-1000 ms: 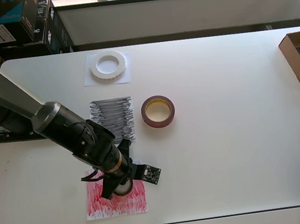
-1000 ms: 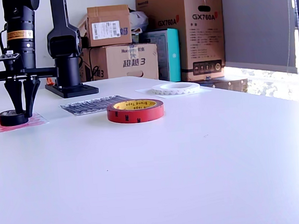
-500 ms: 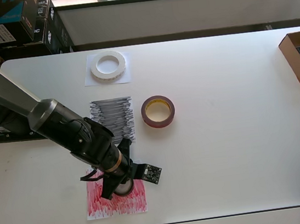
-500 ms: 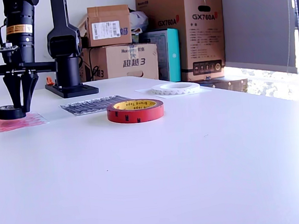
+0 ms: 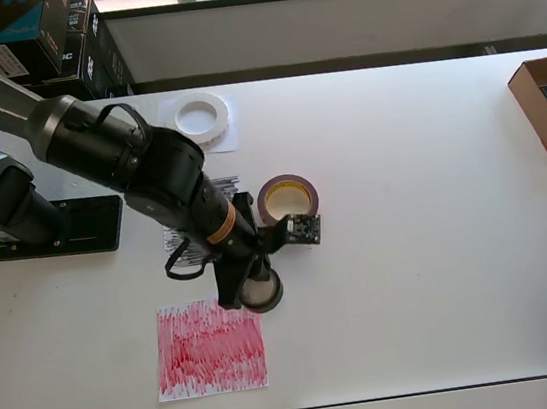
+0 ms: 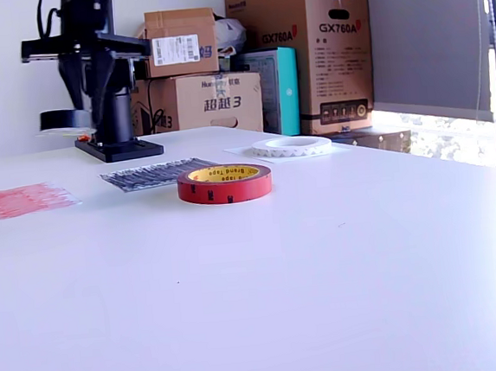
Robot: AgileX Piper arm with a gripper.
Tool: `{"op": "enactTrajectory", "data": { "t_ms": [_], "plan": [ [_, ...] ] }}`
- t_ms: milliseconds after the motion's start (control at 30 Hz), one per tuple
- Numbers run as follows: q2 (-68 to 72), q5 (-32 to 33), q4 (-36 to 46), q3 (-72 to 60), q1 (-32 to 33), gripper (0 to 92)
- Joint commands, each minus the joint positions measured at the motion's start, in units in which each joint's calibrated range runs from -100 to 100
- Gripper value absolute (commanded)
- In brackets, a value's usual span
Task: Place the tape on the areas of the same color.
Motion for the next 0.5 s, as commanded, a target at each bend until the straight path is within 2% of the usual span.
{"op": "enactTrajectory", "data": {
  "t_ms": [0, 233, 333, 467],
  "plan": [
    [-1.06, 0.36, -0.94, 3.01, 11.83, 0.1],
    [-4.61, 2.57, -1.36, 10.64, 21.15, 0.1],
    [-6.67, 2.57, -4.59, 15.27, 24.38, 0.1],
    [-9.48, 1.83, -9.42, 22.0, 25.49, 0.1]
  ]
}}
